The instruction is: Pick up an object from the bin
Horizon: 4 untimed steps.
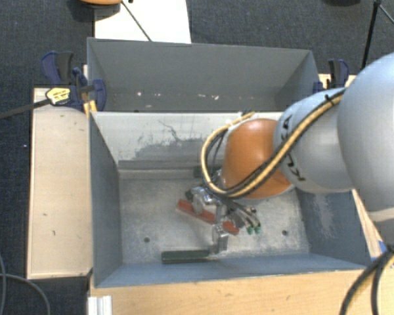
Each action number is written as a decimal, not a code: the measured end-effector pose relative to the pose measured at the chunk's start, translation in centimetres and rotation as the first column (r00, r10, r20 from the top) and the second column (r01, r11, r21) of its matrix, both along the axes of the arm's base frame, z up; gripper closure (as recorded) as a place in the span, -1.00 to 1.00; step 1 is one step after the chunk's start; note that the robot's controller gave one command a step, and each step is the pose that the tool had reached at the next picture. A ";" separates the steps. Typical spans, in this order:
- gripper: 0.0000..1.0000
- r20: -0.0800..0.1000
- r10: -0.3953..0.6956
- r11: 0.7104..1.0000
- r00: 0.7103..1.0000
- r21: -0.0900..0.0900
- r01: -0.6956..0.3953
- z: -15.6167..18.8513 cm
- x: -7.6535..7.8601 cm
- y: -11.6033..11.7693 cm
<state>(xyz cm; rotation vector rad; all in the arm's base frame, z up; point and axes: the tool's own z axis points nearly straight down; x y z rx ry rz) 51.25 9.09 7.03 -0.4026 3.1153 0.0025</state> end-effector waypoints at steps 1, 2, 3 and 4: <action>-1.00 0.001 0.000 1.000 1.000 0.000 0.000 0.0 0.0 0.0; 1.00 0.004 -0.182 0.983 0.983 0.002 0.182 0.2 5.4 0.7; 1.00 0.004 -0.181 0.983 0.983 0.002 0.181 0.2 5.4 0.7; 1.00 -0.004 -0.249 0.969 0.969 -0.002 0.249 4.8 4.8 0.3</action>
Offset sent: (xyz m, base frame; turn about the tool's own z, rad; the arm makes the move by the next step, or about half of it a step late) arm 0.0523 0.0061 -0.0003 0.1858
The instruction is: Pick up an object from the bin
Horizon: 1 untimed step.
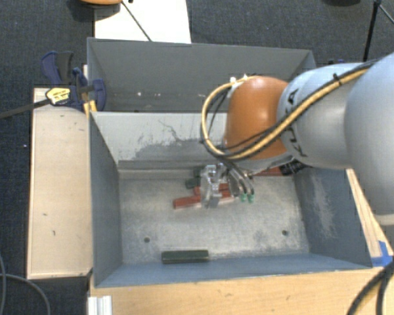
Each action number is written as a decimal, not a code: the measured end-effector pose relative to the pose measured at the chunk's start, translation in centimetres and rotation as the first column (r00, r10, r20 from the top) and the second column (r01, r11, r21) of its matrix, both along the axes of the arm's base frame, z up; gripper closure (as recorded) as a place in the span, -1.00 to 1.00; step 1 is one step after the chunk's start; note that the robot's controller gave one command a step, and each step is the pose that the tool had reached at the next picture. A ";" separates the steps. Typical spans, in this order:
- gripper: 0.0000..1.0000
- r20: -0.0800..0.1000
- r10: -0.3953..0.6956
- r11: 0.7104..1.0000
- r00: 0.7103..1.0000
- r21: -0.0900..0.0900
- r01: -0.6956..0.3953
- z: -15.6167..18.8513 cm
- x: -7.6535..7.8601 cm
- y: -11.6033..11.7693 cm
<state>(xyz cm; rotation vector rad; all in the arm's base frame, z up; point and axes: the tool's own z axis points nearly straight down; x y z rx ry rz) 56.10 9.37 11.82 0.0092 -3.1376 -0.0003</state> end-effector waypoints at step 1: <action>1.00 0.002 -0.036 0.999 0.999 0.000 0.036 2.2 -0.3 -0.1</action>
Offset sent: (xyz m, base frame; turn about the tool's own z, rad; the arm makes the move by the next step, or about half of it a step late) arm -0.0085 0.0050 0.0001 -0.2645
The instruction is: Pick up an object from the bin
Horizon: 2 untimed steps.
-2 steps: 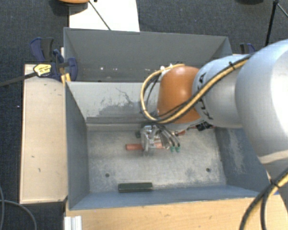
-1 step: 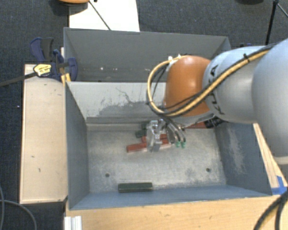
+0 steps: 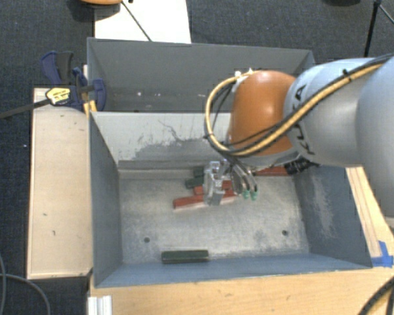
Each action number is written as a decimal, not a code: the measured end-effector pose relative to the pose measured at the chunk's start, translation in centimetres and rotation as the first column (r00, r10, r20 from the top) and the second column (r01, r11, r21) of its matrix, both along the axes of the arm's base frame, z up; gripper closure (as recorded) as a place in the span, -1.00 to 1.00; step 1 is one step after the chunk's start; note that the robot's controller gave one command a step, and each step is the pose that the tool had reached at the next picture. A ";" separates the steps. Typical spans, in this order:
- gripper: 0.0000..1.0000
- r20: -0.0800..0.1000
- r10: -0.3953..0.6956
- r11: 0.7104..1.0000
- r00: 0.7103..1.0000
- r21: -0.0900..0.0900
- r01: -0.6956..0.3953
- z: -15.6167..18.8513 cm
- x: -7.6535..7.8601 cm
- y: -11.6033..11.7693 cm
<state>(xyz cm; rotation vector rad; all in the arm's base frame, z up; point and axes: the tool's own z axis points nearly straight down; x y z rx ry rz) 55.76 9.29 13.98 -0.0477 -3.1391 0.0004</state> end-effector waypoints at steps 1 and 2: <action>-1.00 0.004 0.072 0.997 0.997 0.000 -0.072 1.2 -0.3 0.4; -1.00 0.004 0.188 0.982 0.982 0.000 -0.188 -0.3 -0.3 0.5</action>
Offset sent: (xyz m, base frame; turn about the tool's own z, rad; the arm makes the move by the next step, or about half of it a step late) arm 0.0000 0.0000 0.0000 0.0000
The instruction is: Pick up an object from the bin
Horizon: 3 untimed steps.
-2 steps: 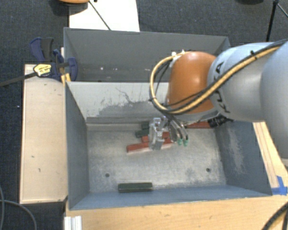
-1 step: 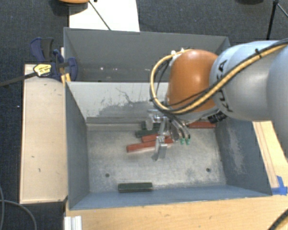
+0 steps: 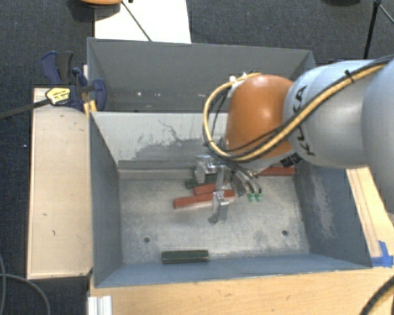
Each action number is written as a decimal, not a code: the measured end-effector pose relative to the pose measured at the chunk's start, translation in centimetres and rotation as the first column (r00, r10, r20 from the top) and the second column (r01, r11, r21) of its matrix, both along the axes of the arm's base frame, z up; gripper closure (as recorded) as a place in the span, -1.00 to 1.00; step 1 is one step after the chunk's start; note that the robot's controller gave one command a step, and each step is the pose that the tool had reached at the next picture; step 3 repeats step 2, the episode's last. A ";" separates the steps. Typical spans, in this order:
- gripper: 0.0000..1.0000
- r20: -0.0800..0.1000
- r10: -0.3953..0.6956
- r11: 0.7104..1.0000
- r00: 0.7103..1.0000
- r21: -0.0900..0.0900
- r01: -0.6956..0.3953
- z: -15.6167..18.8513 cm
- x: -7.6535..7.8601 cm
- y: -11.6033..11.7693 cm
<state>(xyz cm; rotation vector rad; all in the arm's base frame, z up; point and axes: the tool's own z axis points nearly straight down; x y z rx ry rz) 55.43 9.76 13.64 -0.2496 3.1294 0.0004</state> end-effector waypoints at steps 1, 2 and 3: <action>1.00 0.002 -0.032 0.999 0.999 0.001 0.032 -6.5 1.4 0.9; 1.00 0.002 -0.031 1.000 1.000 0.001 0.031 -6.5 1.4 0.9; 1.00 0.002 -0.031 1.000 1.000 0.001 0.031 -6.5 1.4 0.9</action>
Offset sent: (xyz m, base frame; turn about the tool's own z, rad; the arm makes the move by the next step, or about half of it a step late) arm 0.0000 0.0000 0.0000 0.0000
